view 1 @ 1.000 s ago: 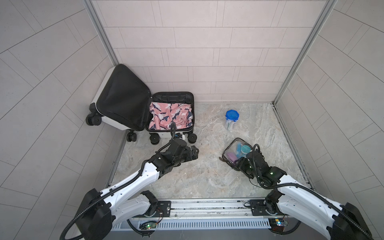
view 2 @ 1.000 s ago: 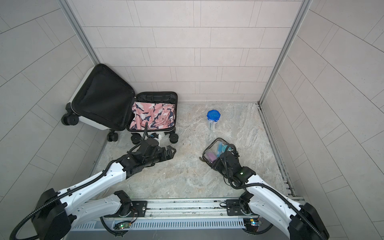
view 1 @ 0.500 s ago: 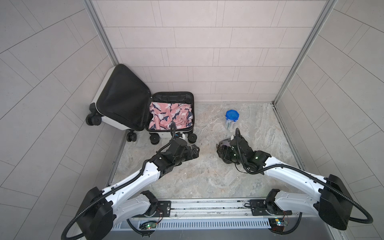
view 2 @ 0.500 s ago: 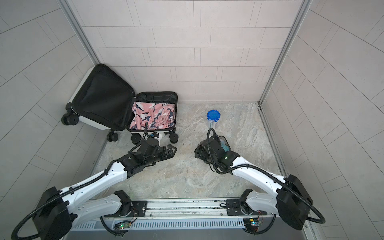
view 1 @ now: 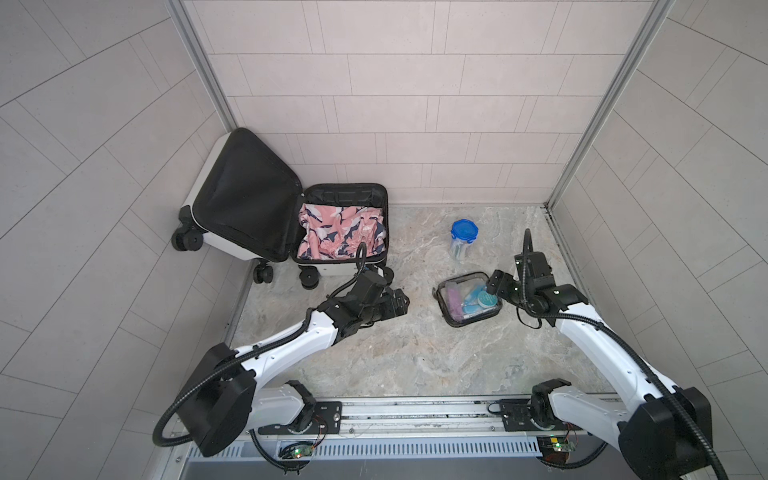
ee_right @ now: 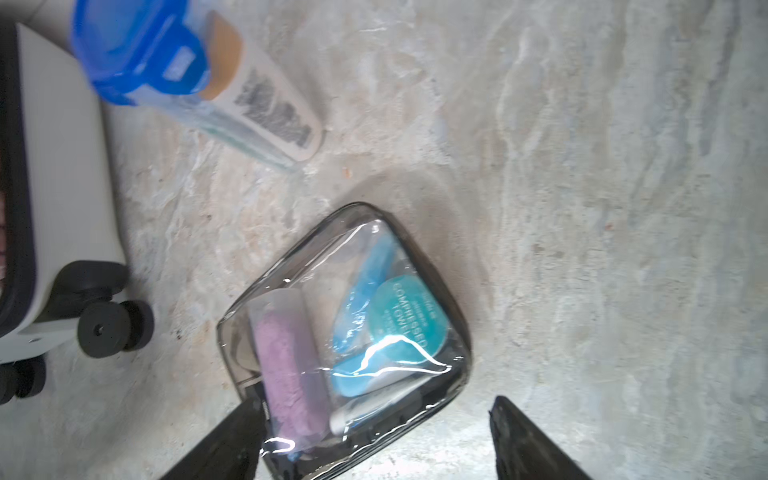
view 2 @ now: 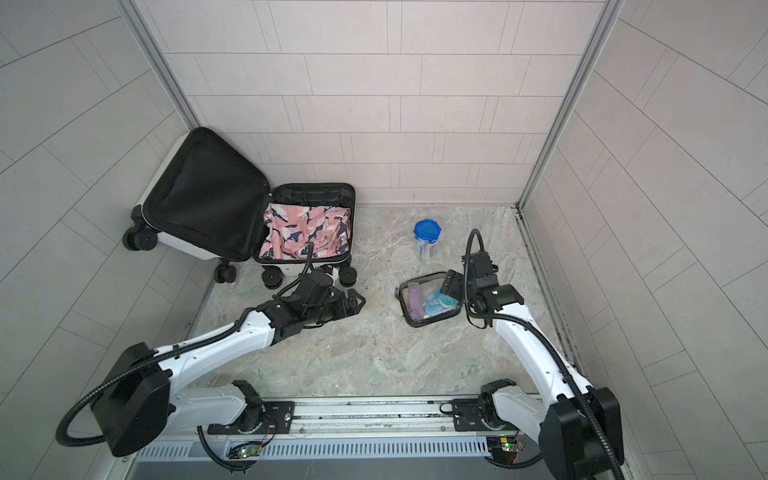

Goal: Pack the luggage
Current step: 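Bring both grippers to opposite ends of the clear pouch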

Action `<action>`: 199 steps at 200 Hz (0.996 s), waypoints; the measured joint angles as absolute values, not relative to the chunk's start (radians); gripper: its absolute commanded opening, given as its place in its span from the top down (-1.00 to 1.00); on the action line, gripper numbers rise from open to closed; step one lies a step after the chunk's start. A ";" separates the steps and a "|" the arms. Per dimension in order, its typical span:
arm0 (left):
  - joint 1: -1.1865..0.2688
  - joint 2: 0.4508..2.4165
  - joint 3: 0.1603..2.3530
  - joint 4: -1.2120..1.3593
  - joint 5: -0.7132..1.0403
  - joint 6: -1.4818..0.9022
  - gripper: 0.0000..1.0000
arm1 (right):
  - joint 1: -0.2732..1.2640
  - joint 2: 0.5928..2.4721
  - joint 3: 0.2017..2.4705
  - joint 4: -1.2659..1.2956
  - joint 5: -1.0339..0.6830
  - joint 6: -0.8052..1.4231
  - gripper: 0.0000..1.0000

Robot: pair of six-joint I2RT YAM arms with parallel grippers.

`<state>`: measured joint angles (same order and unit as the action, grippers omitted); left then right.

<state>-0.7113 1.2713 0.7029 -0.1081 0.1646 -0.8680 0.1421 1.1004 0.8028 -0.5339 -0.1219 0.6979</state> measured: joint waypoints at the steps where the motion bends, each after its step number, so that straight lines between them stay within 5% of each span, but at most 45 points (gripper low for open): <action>1: -0.713 1.274 0.703 -0.107 0.166 -0.869 -0.82 | 0.138 1.102 0.802 -0.534 -0.123 0.696 -0.74; 99: -0.790 1.510 0.742 0.142 0.241 -0.987 -0.82 | -0.073 1.395 0.783 -0.394 -0.330 0.575 -0.73; 199: -0.823 1.678 0.840 0.268 0.270 -1.040 -0.72 | -0.006 1.457 0.756 -0.294 -0.447 0.574 -0.66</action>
<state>-0.8234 1.6783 0.8402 0.2676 0.2699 -1.0397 -0.0059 1.4570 0.7555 -0.2935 -0.4473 0.5739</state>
